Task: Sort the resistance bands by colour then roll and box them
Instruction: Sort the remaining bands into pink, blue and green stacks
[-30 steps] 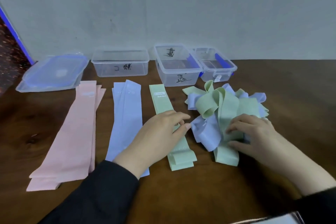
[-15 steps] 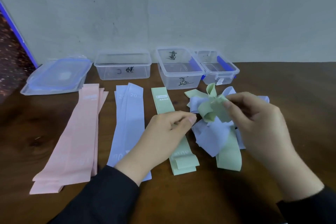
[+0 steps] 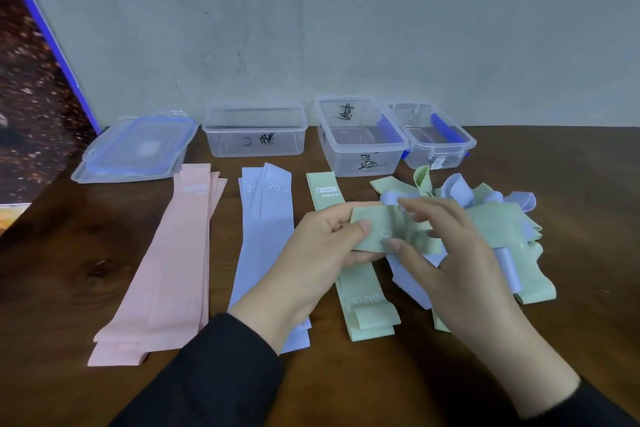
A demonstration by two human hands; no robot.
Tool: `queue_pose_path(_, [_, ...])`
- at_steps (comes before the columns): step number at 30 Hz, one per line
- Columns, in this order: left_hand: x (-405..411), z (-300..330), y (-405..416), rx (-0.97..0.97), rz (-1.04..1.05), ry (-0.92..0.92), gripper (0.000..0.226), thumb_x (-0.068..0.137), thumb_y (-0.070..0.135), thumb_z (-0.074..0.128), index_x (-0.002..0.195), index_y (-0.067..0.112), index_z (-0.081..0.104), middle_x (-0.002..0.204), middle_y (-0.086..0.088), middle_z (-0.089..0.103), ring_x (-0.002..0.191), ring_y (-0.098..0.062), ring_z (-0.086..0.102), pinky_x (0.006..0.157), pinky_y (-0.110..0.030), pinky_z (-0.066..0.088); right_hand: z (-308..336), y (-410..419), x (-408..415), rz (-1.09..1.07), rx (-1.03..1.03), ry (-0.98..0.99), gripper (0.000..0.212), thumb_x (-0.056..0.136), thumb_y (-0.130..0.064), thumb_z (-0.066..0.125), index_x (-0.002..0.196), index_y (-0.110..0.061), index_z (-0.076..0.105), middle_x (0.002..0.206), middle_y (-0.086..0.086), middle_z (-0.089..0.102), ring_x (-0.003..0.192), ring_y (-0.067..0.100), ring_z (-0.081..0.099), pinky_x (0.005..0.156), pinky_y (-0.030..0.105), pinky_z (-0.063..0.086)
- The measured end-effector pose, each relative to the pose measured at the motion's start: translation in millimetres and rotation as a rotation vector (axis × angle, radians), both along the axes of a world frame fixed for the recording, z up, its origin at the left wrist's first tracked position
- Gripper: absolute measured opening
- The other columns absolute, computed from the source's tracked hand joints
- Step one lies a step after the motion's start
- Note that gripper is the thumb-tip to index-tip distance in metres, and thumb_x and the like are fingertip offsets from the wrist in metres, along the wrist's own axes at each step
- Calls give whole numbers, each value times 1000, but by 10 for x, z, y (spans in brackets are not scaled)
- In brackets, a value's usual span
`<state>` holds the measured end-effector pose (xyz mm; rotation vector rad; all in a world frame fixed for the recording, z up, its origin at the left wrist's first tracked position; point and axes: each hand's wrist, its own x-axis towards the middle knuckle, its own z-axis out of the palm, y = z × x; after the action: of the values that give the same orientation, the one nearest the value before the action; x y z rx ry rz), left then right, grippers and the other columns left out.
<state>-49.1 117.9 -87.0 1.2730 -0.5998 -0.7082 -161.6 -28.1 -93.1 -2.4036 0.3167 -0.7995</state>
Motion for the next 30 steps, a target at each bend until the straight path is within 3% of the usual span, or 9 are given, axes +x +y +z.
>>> queue_pose_path(3, [11, 24, 12, 48, 51, -124, 22, 102, 8, 53, 116, 9, 70, 102, -7, 76, 95, -22, 74, 83, -32, 60, 80, -44, 53, 73, 28, 118, 70, 86, -25, 79, 143, -42, 42, 140, -25, 46, 132, -21, 32, 104, -1, 22])
queue_pose_path(6, [13, 93, 50, 108, 120, -308, 11, 101, 16, 58, 101, 19, 69, 89, -5, 75, 82, -23, 72, 72, -35, 60, 196, -63, 87, 90, 158, 244, 63, 87, -29, 78, 135, -51, 43, 123, -34, 53, 111, -32, 40, 88, -7, 27])
queue_pose_path(9, [45, 248, 117, 227, 261, -613, 13, 100, 30, 59, 88, 31, 63, 73, 4, 68, 64, -15, 63, 64, -29, 53, 305, -100, 118, 54, 162, 235, 20, 88, -34, 77, 100, -43, 64, 102, -20, 62, 99, -8, 55, 77, 1, 36])
queue_pose_path(12, [62, 519, 161, 214, 285, -693, 11, 98, 30, 62, 90, 30, 69, 65, 11, 61, 55, -8, 55, 56, -15, 41, 386, -134, 125, 68, 127, 171, 22, 88, -33, 76, 74, -28, 59, 93, -10, 59, 89, 3, 55, 76, 8, 38])
queue_pose_path(15, [80, 792, 133, 151, 270, -691, 7, 95, 24, 67, 90, 28, 69, 72, 12, 65, 56, -10, 56, 56, -17, 44, 464, -112, 132, 145, 279, 125, 24, 92, -38, 71, 88, -15, 62, 94, 4, 67, 93, 21, 64, 89, 35, 52])
queue_pose_path(17, [89, 967, 117, 121, 249, -694, 9, 94, 18, 68, 92, 26, 68, 74, 11, 66, 59, -12, 60, 58, -23, 49, 538, -66, 128, 219, 467, 48, 24, 95, -30, 69, 95, -8, 60, 91, 18, 70, 84, 36, 67, 78, 49, 55])
queue_pose_path(20, [97, 1182, 127, 145, 210, -747, 7, 95, 14, 66, 95, 20, 68, 69, 12, 64, 62, -11, 61, 59, -27, 53, 662, -5, 119, 258, 572, -50, 17, 97, -17, 67, 102, -5, 56, 90, 23, 71, 74, 36, 67, 67, 42, 54])
queue_pose_path(25, [75, 1440, 146, 202, 269, -949, 12, 97, 24, 64, 92, 16, 72, 65, 11, 58, 57, -2, 48, 56, -20, 38, 676, 56, 99, 309, 698, -55, 31, 96, -16, 68, 125, -23, 58, 101, 1, 78, 95, 21, 75, 85, 40, 61])
queue_pose_path(30, [70, 1615, 127, 302, 381, -1077, 9, 94, 32, 68, 88, 26, 71, 63, 11, 56, 56, -5, 47, 53, -16, 34, 515, 92, 40, 340, 618, 100, 14, 94, -24, 70, 107, -23, 75, 101, -7, 78, 99, 14, 72, 96, 45, 57])
